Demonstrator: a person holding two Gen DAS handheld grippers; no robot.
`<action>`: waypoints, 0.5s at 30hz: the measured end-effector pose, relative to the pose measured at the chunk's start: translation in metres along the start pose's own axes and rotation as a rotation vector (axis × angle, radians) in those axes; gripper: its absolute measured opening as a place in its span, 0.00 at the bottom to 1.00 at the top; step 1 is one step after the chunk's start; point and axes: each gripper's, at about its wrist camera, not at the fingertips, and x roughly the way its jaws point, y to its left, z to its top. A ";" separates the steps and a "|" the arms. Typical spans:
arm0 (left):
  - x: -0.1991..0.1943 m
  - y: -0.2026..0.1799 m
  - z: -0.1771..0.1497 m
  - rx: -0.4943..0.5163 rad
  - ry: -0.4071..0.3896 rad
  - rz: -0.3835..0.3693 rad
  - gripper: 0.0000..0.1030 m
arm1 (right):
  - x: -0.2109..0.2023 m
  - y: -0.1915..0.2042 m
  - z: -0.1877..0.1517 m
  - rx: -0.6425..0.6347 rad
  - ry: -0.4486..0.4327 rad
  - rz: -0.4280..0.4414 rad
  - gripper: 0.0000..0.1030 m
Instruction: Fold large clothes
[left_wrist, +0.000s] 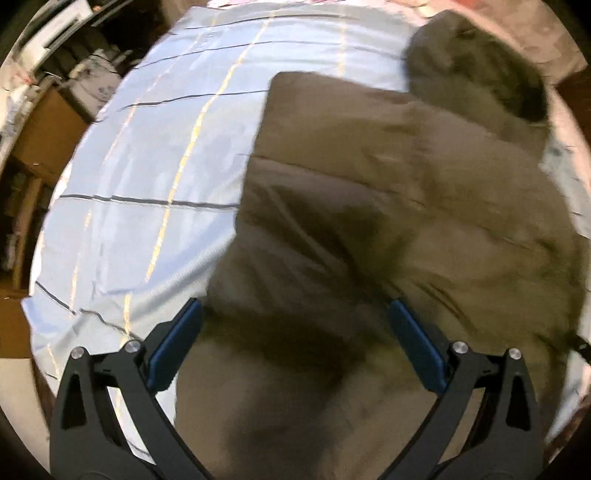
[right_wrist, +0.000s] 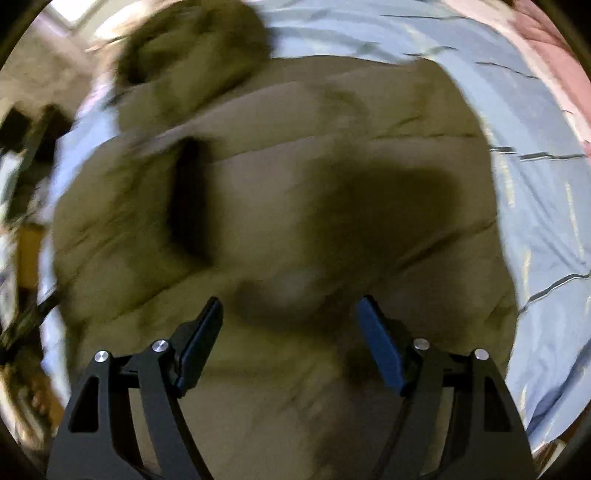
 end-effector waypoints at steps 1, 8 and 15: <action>-0.006 -0.002 -0.007 0.022 -0.007 -0.014 0.98 | -0.007 0.008 -0.009 -0.044 0.002 0.018 0.77; 0.048 -0.020 -0.051 0.249 0.163 0.200 0.98 | 0.056 0.037 -0.076 -0.232 0.221 -0.109 0.83; -0.031 -0.019 -0.037 0.039 0.021 -0.010 0.98 | 0.002 0.049 -0.033 -0.169 0.072 0.106 0.85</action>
